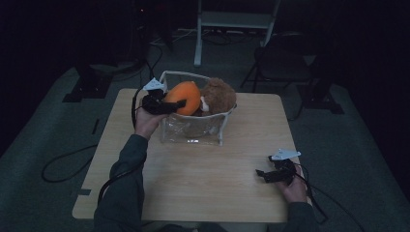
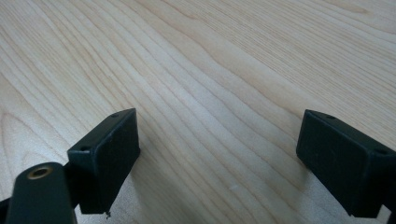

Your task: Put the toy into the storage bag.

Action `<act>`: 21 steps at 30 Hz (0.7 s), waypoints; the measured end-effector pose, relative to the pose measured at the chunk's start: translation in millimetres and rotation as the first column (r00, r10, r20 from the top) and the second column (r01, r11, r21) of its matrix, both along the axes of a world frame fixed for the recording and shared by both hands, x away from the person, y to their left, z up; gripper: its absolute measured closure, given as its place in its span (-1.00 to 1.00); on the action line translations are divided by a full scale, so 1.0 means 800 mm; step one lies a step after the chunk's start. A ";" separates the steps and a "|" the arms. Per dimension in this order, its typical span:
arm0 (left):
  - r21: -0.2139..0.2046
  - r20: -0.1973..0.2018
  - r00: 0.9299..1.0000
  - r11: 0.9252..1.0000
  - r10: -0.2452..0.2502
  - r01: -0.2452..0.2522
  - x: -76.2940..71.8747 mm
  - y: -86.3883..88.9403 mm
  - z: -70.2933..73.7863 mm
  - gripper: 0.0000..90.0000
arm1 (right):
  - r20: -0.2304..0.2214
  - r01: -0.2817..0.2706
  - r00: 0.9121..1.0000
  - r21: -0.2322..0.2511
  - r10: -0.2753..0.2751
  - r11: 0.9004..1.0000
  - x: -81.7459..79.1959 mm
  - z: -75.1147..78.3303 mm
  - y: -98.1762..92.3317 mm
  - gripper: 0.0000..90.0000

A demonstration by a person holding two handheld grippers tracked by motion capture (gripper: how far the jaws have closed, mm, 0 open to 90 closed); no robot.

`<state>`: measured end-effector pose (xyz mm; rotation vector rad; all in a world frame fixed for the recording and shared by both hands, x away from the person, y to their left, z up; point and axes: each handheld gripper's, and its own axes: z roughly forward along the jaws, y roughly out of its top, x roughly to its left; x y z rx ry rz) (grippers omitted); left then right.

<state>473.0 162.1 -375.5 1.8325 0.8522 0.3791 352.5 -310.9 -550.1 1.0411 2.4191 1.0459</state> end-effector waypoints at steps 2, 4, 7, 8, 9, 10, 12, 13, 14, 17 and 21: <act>0.004 0.001 1.000 1.000 0.000 0.000 0.000 0.000 0.000 -0.29 | 0.000 0.000 1.000 0.000 0.000 1.000 0.000 0.000 0.000 -0.72; 0.006 0.001 1.000 1.000 0.000 0.000 0.000 -0.001 0.000 -0.29 | 0.000 0.000 1.000 0.000 0.000 1.000 0.000 0.000 0.000 -0.72; 0.004 -0.001 1.000 1.000 -0.001 0.001 0.000 0.000 0.000 -0.29 | 0.000 0.000 1.000 0.000 0.000 1.000 0.000 0.000 0.000 -0.72; 0.002 -0.003 1.000 1.000 -0.001 0.001 0.000 0.000 0.000 -0.30 | 0.000 0.000 1.000 0.000 0.000 1.000 0.000 0.000 0.000 -0.72; -0.002 -0.007 1.000 1.000 0.000 0.000 0.000 0.000 0.000 -0.31 | 0.001 0.000 1.000 0.000 0.000 1.000 0.000 0.000 0.000 -0.72; -0.002 -0.007 1.000 1.000 0.000 0.000 0.000 0.000 0.000 -0.31 | 0.001 0.000 1.000 0.000 0.000 1.000 0.000 0.000 0.000 -0.72; -0.002 -0.008 1.000 1.000 0.000 0.000 0.000 0.000 0.000 -0.31 | 0.000 0.000 1.000 0.000 0.000 1.000 0.000 0.000 0.000 -0.72; -0.002 -0.009 1.000 1.000 0.000 0.000 0.001 0.000 0.000 -0.31 | 0.001 0.000 1.000 0.000 0.000 1.000 0.000 0.000 0.000 -0.72; -0.002 -0.009 1.000 1.000 0.000 0.000 0.001 0.000 0.000 -0.31 | 0.001 0.000 1.000 0.000 0.000 1.000 0.000 0.000 0.000 -0.72; -0.006 -0.012 1.000 1.000 -0.002 0.002 0.001 0.000 0.000 -0.33 | 0.000 0.001 1.000 0.001 -0.001 1.000 0.000 0.000 0.000 -0.72; -0.010 -0.025 1.000 1.000 -0.010 0.010 0.002 0.000 0.000 -0.37 | 0.001 0.001 1.000 0.000 -0.001 1.000 0.000 0.000 0.000 -0.72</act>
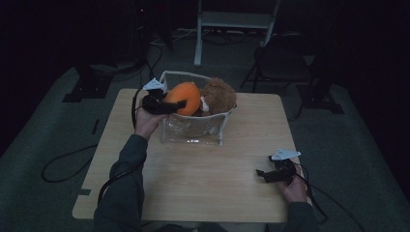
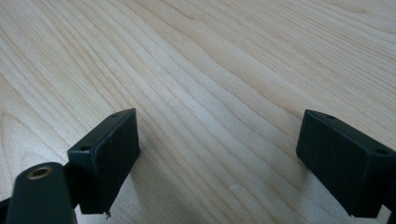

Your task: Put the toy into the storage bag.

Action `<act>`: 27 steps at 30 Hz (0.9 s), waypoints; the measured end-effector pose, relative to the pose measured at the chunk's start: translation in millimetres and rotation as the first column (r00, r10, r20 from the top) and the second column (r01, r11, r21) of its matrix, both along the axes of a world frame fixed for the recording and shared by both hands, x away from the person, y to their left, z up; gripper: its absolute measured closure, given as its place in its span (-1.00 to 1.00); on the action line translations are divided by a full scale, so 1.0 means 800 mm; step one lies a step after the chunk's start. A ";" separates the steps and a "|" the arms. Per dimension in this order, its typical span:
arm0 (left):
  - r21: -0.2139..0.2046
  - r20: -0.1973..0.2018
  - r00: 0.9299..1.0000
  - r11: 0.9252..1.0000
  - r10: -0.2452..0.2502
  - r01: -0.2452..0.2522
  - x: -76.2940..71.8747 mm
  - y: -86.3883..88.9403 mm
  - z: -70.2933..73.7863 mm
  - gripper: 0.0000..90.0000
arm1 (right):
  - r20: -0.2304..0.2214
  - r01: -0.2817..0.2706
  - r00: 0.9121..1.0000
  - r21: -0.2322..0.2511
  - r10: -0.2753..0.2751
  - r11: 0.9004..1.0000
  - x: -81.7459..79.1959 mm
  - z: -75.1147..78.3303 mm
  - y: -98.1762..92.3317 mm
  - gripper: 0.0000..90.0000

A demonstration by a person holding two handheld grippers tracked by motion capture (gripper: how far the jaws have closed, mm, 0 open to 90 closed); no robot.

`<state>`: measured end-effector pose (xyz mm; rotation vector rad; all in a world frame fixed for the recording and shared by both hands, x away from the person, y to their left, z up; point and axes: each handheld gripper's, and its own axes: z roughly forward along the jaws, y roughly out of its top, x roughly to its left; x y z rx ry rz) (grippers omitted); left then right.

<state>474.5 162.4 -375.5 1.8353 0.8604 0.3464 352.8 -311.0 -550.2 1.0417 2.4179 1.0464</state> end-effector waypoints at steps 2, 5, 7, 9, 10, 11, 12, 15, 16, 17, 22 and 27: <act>-0.002 -0.004 1.000 1.000 -0.003 0.003 0.000 0.000 0.000 -0.38 | 0.000 0.000 1.000 0.000 0.000 1.000 0.000 0.000 0.000 -0.72; -0.004 -0.006 1.000 1.000 -0.006 0.006 0.000 0.000 0.000 -0.40 | 0.000 0.000 1.000 0.000 0.000 1.000 0.000 0.000 0.000 -0.72; -0.007 -0.014 1.000 1.000 -0.012 0.012 0.001 0.000 0.000 -0.41 | 0.000 0.000 1.000 0.000 0.000 1.000 0.000 0.000 0.000 -0.72; -0.011 -0.022 1.000 1.000 -0.017 0.017 0.002 0.000 0.000 -0.43 | 0.000 0.000 1.000 0.000 0.000 1.000 0.000 0.000 0.000 -0.72; -0.017 -0.026 0.999 1.000 -0.019 0.019 0.002 0.000 0.000 -0.45 | 0.000 0.000 1.000 0.000 0.000 1.000 0.000 0.000 0.000 -0.72; -0.019 -0.031 0.999 1.000 -0.022 0.021 0.003 0.001 0.000 -0.47 | 0.000 0.000 1.000 0.000 0.000 1.000 0.000 0.000 0.000 -0.72; -0.023 -0.033 0.999 0.999 -0.023 0.022 0.003 0.001 0.000 -0.48 | 0.000 0.000 1.000 0.000 0.000 1.000 0.000 0.000 0.000 -0.72; -0.036 -0.040 0.999 0.999 -0.032 0.030 0.003 0.001 -0.001 -0.53 | 0.000 0.000 1.000 0.000 0.000 1.000 0.001 0.000 0.000 -0.72; -0.041 -0.043 0.998 0.999 -0.034 0.032 0.004 0.002 -0.001 -0.54 | 0.001 0.000 1.000 0.000 0.000 1.000 0.001 0.000 0.000 -0.72; -0.046 -0.045 0.998 0.998 -0.036 0.034 0.004 0.002 -0.001 -0.54 | 0.001 0.000 1.000 0.000 0.000 1.000 0.001 0.000 0.000 -0.72; -0.080 -0.061 0.997 0.996 -0.049 0.044 0.006 0.006 -0.002 -0.55 | 0.000 0.000 1.000 0.000 0.000 1.000 0.001 0.000 0.000 -0.72; -0.153 -0.083 0.995 0.987 -0.059 0.046 0.008 0.012 -0.003 -0.61 | 0.001 0.000 1.000 0.000 0.000 1.000 0.001 0.000 0.000 -0.72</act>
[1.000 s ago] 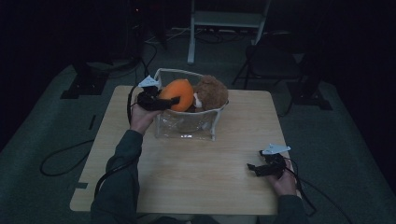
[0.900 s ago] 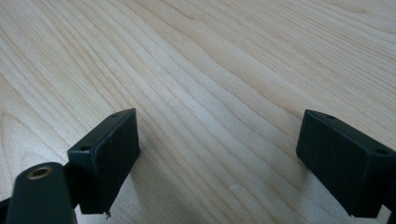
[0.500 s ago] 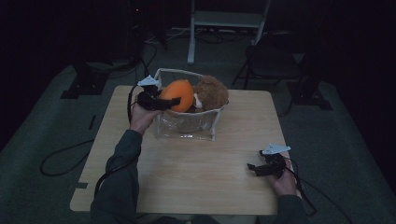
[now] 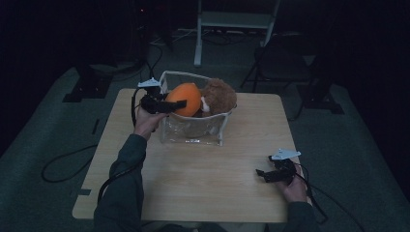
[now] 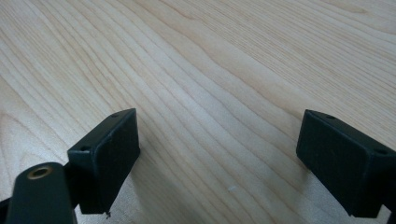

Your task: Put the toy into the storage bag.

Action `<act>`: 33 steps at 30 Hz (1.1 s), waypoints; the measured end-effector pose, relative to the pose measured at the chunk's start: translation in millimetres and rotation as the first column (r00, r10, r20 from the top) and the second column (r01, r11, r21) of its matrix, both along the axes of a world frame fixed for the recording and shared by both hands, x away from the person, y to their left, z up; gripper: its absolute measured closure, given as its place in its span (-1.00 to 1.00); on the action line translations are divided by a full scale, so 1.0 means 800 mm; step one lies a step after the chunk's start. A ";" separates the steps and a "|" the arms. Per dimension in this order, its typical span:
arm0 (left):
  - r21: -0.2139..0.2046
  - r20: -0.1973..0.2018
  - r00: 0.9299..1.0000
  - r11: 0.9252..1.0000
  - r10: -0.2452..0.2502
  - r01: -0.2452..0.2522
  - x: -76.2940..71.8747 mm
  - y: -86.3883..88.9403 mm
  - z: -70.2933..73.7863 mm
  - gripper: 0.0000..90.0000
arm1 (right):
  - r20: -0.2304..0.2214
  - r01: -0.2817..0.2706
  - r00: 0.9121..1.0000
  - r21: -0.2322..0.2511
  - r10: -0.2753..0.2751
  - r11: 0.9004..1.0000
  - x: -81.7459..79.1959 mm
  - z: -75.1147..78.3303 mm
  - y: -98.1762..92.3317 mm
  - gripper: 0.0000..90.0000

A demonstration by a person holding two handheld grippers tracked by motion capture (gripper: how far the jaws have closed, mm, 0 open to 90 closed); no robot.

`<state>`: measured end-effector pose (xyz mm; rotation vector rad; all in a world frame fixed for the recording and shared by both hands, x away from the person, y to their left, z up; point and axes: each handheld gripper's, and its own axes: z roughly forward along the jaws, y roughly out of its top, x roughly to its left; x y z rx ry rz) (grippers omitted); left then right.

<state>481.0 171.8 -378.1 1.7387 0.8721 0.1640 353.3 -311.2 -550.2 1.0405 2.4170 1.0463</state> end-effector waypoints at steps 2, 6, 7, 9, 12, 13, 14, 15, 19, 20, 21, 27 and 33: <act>-0.032 -0.005 1.000 0.999 0.001 -0.001 0.001 0.002 -0.002 -0.62 | 0.000 0.000 1.000 0.000 0.000 1.000 0.000 0.000 0.000 -0.72; -0.037 -0.011 1.000 0.999 -0.005 0.004 0.002 0.003 -0.001 -0.62 | -0.001 0.001 1.000 0.000 -0.001 1.000 0.000 0.000 0.000 -0.72; -0.037 -0.010 1.000 0.999 -0.006 0.006 0.002 0.003 -0.001 -0.62 | -0.001 0.000 1.000 0.000 0.000 1.000 0.000 0.000 0.000 -0.72; -0.053 -0.009 1.000 0.999 -0.010 0.010 0.003 0.005 -0.002 -0.62 | -0.001 0.001 1.000 0.000 -0.001 1.000 0.000 0.000 0.000 -0.72; -0.098 -0.016 1.000 0.995 -0.011 0.010 0.005 0.009 -0.004 -0.62 | -0.001 0.001 1.000 0.000 -0.001 1.000 0.000 0.000 0.000 -0.72; -0.114 -0.020 1.000 0.993 -0.006 0.004 0.005 0.010 -0.004 -0.62 | -0.001 0.001 1.000 0.000 -0.001 1.000 0.000 0.000 0.000 -0.72; -0.129 -0.023 1.000 0.992 -0.001 -0.002 0.006 0.011 -0.005 -0.62 | -0.001 0.001 1.000 0.000 -0.001 1.000 0.000 0.000 0.000 -0.72; -0.139 -0.026 1.000 0.990 -0.002 -0.002 0.006 0.012 -0.006 -0.62 | -0.001 0.001 1.000 0.000 -0.001 1.000 0.000 0.000 0.000 -0.72; -0.144 -0.016 1.000 0.990 0.006 -0.008 0.005 0.012 -0.006 -0.62 | -0.001 0.001 1.000 0.000 -0.001 1.000 0.000 0.000 0.000 -0.72; -0.148 -0.010 1.000 0.989 0.011 -0.013 0.005 0.012 -0.005 -0.61 | -0.001 0.001 1.000 0.000 -0.001 1.000 0.000 0.000 0.000 -0.72; -0.152 -0.001 1.000 0.988 0.018 -0.018 0.004 0.013 -0.005 -0.61 | -0.001 0.000 1.000 0.000 0.000 1.000 0.000 0.000 0.000 -0.72; -0.073 0.080 0.994 0.995 0.072 -0.066 -0.005 0.007 -0.001 -0.39 | -0.001 0.001 1.000 0.000 -0.001 1.000 0.000 0.000 0.000 -0.72; 0.049 0.129 0.989 0.995 0.078 -0.085 -0.011 -0.006 0.003 -0.11 | -0.001 0.001 1.000 0.000 -0.001 1.000 0.000 0.000 0.000 -0.72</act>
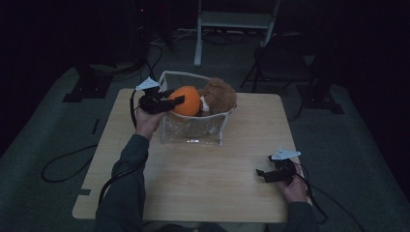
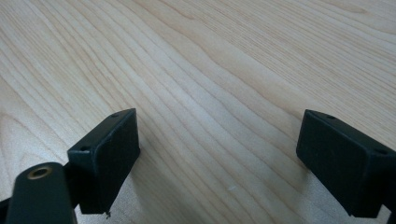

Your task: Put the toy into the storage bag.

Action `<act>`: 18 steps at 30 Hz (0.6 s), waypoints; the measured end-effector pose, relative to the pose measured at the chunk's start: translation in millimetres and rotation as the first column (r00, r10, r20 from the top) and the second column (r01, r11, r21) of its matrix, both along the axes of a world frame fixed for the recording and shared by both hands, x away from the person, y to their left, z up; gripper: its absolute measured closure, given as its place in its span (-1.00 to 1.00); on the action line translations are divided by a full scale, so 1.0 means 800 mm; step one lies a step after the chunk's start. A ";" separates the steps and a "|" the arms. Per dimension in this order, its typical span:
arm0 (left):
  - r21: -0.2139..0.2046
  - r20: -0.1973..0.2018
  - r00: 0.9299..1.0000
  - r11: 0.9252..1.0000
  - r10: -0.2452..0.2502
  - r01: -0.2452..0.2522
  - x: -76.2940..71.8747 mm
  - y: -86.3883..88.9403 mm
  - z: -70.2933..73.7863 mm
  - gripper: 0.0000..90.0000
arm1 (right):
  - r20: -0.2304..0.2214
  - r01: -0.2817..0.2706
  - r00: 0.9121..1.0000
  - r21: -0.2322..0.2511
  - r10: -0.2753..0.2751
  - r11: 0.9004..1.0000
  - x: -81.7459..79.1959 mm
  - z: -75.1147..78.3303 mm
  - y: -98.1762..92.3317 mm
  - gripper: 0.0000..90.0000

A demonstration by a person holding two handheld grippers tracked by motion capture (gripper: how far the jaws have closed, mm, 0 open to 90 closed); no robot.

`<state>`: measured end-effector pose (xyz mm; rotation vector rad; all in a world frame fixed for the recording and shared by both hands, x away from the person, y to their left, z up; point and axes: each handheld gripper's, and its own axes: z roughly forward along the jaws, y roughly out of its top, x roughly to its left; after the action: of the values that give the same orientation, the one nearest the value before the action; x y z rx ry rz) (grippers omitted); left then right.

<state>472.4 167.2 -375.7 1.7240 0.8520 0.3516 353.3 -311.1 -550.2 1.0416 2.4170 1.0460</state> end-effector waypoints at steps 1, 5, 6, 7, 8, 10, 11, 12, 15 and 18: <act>0.021 0.002 1.000 1.000 0.002 -0.002 0.000 -0.002 0.000 -0.09 | 0.000 0.000 1.000 0.000 0.000 1.000 0.000 0.000 0.000 -0.72; 0.055 0.004 1.000 0.998 0.005 -0.006 -0.001 -0.008 -0.002 -0.05 | 0.000 0.000 1.000 0.000 0.000 1.000 0.000 0.000 0.000 -0.72; 0.056 0.004 1.000 0.998 0.006 -0.006 -0.001 -0.008 -0.002 -0.04 | 0.000 0.000 1.000 0.000 0.000 1.000 0.000 0.000 0.000 -0.72; 0.056 0.004 1.000 0.998 0.006 -0.006 -0.001 -0.008 -0.002 -0.04 | 0.000 0.000 1.000 0.000 0.000 1.000 0.000 0.000 0.000 -0.72; 0.056 0.003 1.000 0.998 0.006 -0.006 -0.001 -0.008 -0.001 -0.04 | 0.000 0.000 1.000 0.000 0.000 1.000 0.000 0.000 0.000 -0.72; 0.057 0.003 1.000 0.998 0.005 -0.006 -0.002 -0.008 -0.001 -0.03 | 0.000 0.000 1.000 0.000 0.000 1.000 0.000 0.000 0.000 -0.72; 0.060 0.005 1.000 0.998 0.006 -0.007 -0.002 -0.008 -0.001 -0.03 | 0.001 0.000 1.000 0.000 0.000 1.000 0.000 0.000 0.000 -0.72; 0.061 0.004 1.000 0.998 0.006 -0.006 -0.002 -0.007 -0.001 -0.02 | 0.001 0.000 1.000 0.000 0.000 1.000 0.000 0.000 0.000 -0.72; 0.066 0.005 1.000 0.998 0.004 -0.004 -0.003 -0.008 -0.001 0.00 | 0.001 0.000 1.000 0.000 0.000 1.000 0.000 0.000 0.000 -0.72; 0.066 -0.003 1.000 0.998 0.000 0.001 -0.002 -0.008 -0.001 0.00 | 0.000 0.000 1.000 0.000 0.000 1.000 0.000 0.000 0.000 -0.72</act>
<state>470.5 160.9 -376.3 1.7863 0.8502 0.3809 353.3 -311.1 -550.2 1.0408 2.4170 1.0460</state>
